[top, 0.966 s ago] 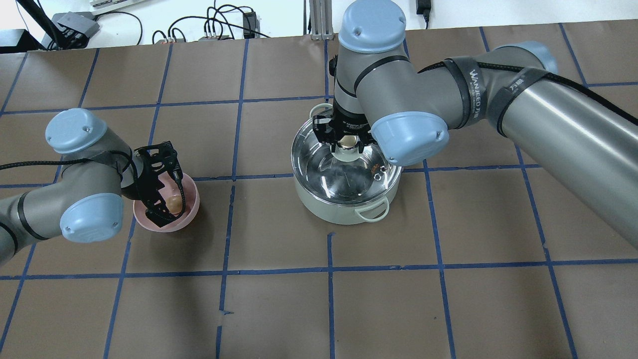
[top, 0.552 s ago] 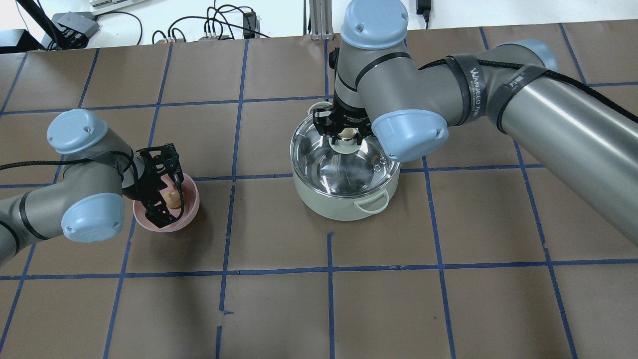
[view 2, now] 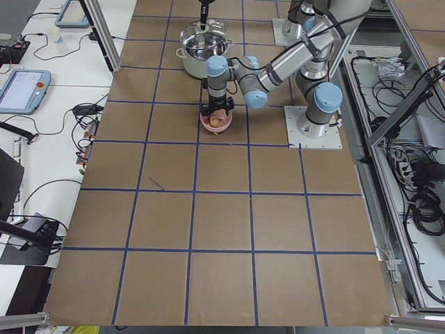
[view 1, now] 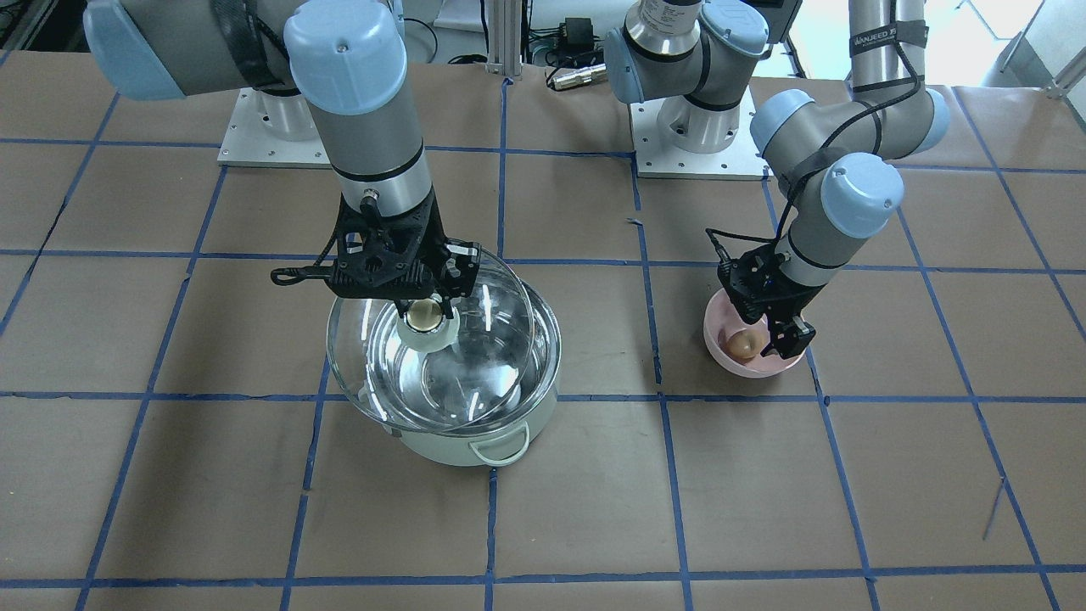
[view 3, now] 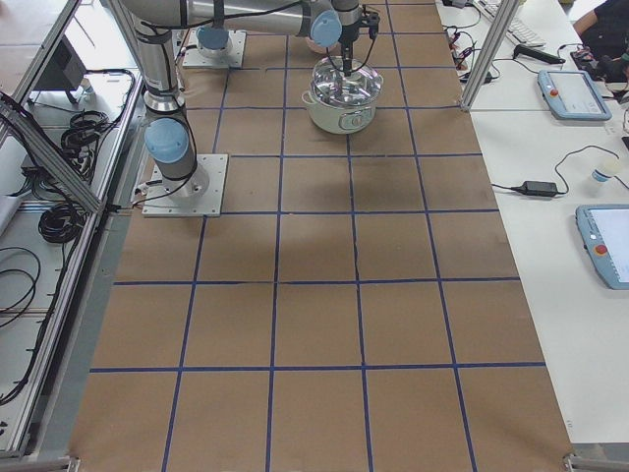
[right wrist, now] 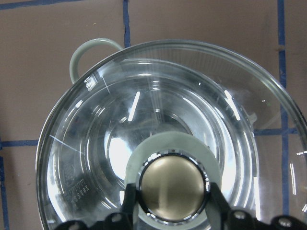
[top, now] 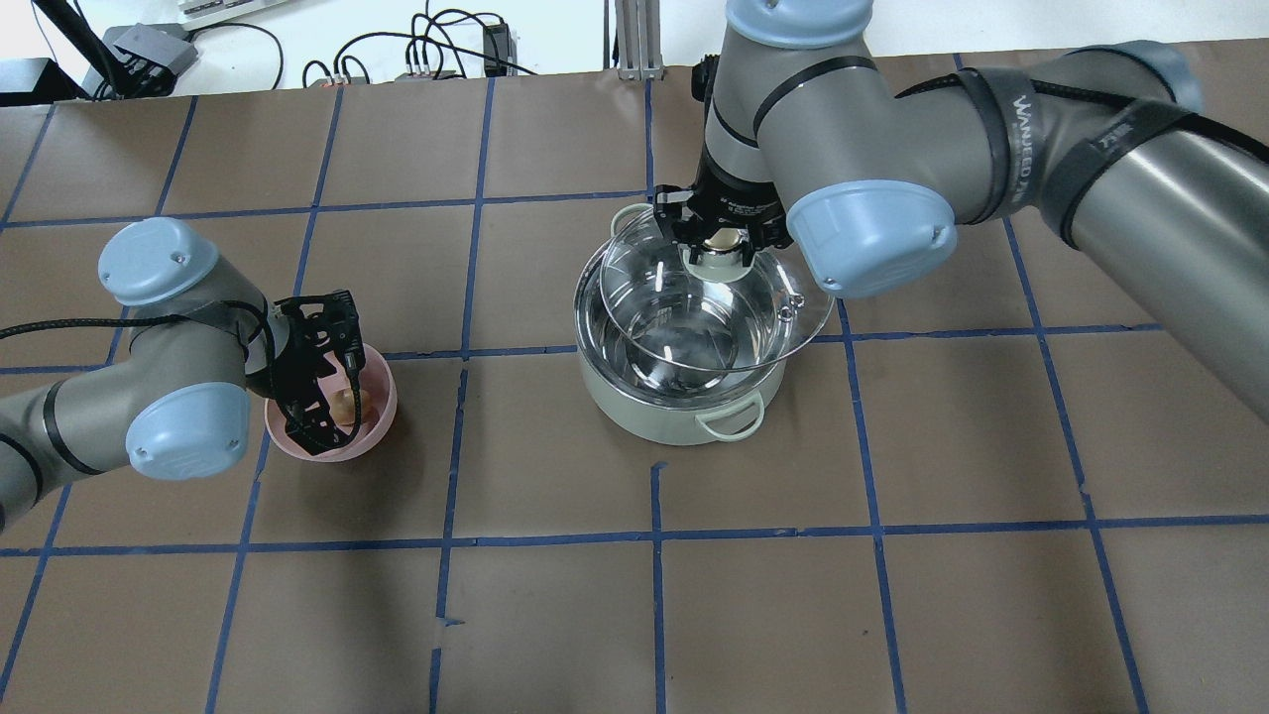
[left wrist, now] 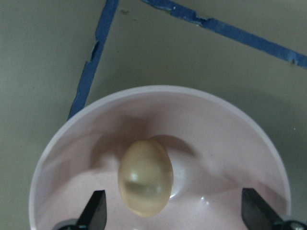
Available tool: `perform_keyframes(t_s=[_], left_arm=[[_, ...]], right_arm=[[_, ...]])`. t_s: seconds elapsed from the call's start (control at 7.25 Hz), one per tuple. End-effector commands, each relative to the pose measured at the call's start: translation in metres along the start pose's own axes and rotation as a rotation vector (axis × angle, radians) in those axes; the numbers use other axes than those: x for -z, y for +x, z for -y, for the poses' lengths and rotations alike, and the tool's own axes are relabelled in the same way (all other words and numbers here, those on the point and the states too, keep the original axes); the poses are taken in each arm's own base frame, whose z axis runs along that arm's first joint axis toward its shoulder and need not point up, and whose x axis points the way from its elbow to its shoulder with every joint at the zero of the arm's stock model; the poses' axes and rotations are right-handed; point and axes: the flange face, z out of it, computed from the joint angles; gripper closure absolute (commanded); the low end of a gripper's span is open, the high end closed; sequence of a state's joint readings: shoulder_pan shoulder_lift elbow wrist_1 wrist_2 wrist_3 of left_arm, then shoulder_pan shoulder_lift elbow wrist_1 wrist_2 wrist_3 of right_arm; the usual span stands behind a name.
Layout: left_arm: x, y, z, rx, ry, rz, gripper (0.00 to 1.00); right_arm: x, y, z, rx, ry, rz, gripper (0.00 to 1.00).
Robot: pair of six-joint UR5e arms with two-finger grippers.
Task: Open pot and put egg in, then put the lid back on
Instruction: 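Grasp the glass lid knob with the right gripper and lift it off the pot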
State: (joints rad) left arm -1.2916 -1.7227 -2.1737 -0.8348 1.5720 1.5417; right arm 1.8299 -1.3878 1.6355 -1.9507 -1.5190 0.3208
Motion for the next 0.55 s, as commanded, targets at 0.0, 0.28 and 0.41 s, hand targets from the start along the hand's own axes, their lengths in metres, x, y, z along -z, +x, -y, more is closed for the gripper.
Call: perform_keyframes(t_s=[0.0, 0.28, 0.41], left_arm=[[-0.008, -0.004, 0.000, -0.079, -0.002, 0.009, 0.00], [-0.006, -0.006, 0.000, -0.107, -0.001, 0.020, 0.01], [-0.008, -0.005, 0.000, -0.095, -0.001, 0.017, 0.02]], right_arm=[[0.012, 0.013, -0.002, -0.011, -0.008, -0.007, 0.57], [0.030, 0.043, 0.005, 0.013, 0.005, -0.037, 0.57], [0.043, 0.082, 0.016, 0.026, 0.004, -0.046, 0.58]])
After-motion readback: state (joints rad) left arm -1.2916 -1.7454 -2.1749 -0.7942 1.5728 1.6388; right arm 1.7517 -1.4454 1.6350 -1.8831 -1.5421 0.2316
